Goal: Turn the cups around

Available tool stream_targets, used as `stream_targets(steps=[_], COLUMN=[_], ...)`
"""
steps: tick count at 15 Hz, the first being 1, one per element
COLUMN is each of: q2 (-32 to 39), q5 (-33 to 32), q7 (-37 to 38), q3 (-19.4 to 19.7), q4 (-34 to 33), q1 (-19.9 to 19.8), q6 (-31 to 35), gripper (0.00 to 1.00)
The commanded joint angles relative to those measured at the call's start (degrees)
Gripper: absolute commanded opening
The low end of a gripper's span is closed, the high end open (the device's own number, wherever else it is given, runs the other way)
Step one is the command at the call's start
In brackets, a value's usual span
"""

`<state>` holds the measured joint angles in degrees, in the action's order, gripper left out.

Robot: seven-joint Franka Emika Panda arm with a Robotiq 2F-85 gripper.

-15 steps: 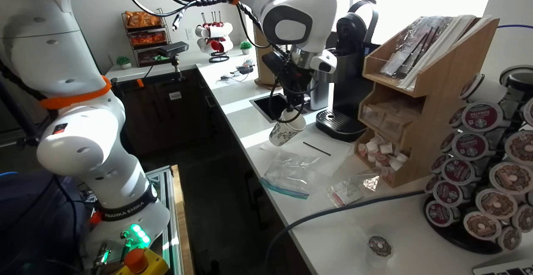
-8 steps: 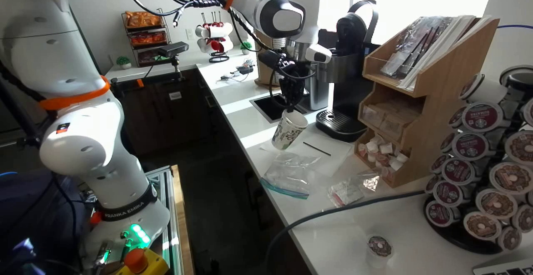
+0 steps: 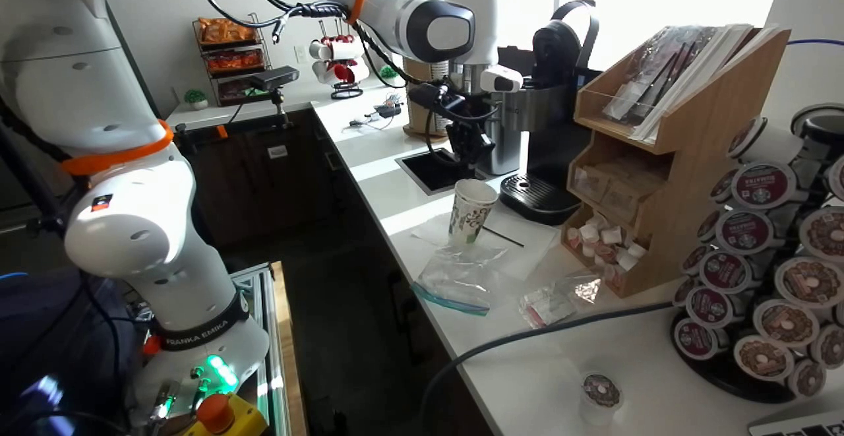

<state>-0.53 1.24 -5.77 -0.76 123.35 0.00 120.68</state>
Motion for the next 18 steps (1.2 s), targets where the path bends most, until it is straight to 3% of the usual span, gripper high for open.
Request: stream_targets(steps=[1,3,5,7,9,18], q2=[-1.88,-2.02,-2.31,-3.02,-4.05,-10.53], q5=[-1.7,-1.77,-1.53,-1.21,-0.53,0.34], q7=[2.39,2.79,3.01,2.97,2.56,1.55], q3=[-0.12,-0.18,-0.23,-0.2,-0.06,0.77], q4=[2.71,2.88,3.0,3.15,3.41,4.73], q1=[0.41,0.46,0.49,0.45,0.35,0.01], q6=[1.86,2.02,2.13,1.85,1.42,1.21], gripper=[0.49,0.53,0.77,0.84,0.99,1.0])
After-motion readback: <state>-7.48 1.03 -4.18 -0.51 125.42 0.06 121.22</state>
